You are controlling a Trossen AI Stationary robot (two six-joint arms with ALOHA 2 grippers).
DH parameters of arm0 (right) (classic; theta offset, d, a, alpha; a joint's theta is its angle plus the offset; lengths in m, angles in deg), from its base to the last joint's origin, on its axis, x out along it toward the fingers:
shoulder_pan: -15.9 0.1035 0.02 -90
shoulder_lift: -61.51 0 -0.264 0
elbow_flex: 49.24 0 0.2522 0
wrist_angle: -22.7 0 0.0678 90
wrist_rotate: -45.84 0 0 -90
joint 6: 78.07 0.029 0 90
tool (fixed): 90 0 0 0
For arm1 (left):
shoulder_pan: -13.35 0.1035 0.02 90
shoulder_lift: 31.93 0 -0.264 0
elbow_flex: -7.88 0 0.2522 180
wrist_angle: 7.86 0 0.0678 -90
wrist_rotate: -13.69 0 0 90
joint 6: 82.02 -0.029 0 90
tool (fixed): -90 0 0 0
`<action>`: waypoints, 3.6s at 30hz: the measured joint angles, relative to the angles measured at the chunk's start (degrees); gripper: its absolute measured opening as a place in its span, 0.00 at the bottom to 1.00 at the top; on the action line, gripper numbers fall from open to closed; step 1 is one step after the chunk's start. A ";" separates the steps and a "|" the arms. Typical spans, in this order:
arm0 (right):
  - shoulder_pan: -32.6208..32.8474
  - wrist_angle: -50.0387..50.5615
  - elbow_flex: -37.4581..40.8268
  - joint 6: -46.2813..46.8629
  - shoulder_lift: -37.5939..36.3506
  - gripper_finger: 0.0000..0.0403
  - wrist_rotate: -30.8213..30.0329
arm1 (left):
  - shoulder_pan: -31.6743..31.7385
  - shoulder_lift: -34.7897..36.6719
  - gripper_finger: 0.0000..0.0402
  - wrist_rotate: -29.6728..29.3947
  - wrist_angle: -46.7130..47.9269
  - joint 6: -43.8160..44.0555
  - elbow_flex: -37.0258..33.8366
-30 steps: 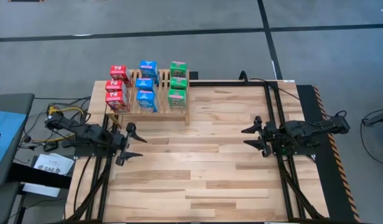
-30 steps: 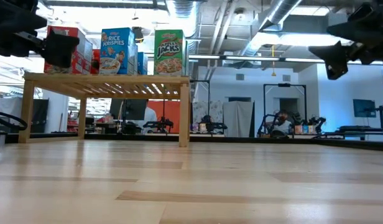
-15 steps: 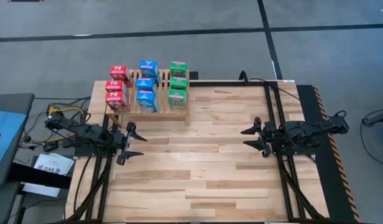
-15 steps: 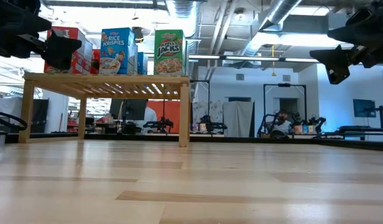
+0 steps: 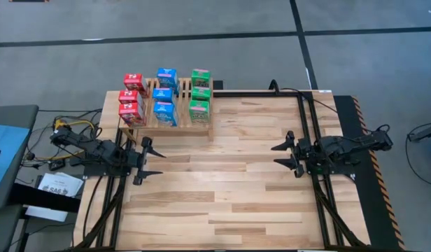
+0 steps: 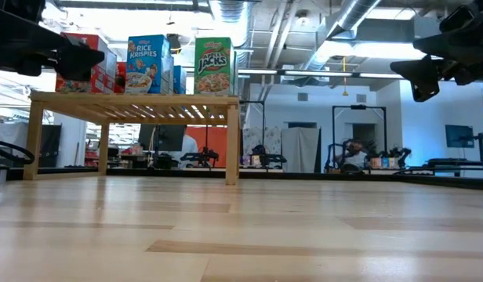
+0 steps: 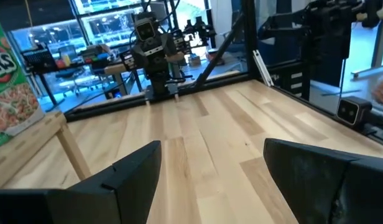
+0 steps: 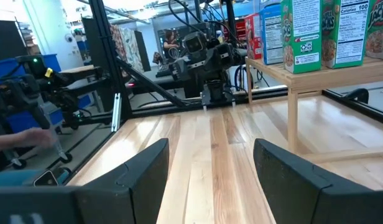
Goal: Stack cereal on shelf
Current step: Return to Home Position
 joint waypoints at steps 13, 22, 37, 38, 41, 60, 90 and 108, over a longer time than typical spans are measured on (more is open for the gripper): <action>0.00 0.02 0.02 -0.15 0.00 0.65 -0.06 | 0.00 0.00 0.68 -0.15 0.22 2.99 0.11; 0.00 0.04 0.04 -0.13 0.00 0.65 -0.09 | 0.00 0.00 0.68 -0.15 0.24 3.02 0.13; 0.00 0.04 0.04 -0.02 0.00 0.65 -0.11 | 0.00 0.00 0.68 -0.13 0.26 3.41 0.17; 0.00 0.04 0.04 -0.02 0.00 0.65 -0.11 | 0.00 0.00 0.68 -0.13 0.26 3.14 0.17; 0.00 0.04 0.04 -0.02 0.00 0.65 -0.11 | 0.00 0.00 0.68 -0.13 0.26 3.16 0.17; -0.01 0.04 0.04 -0.04 0.00 0.65 -0.12 | 0.00 0.00 0.68 -0.12 0.24 3.40 0.20; -0.02 0.06 0.07 -0.07 0.00 0.65 -0.11 | 0.00 0.01 0.68 -0.11 0.20 3.46 0.20; 0.00 0.05 0.07 -0.07 0.00 0.65 -0.11 | -0.01 0.01 0.68 -0.11 0.20 3.46 0.21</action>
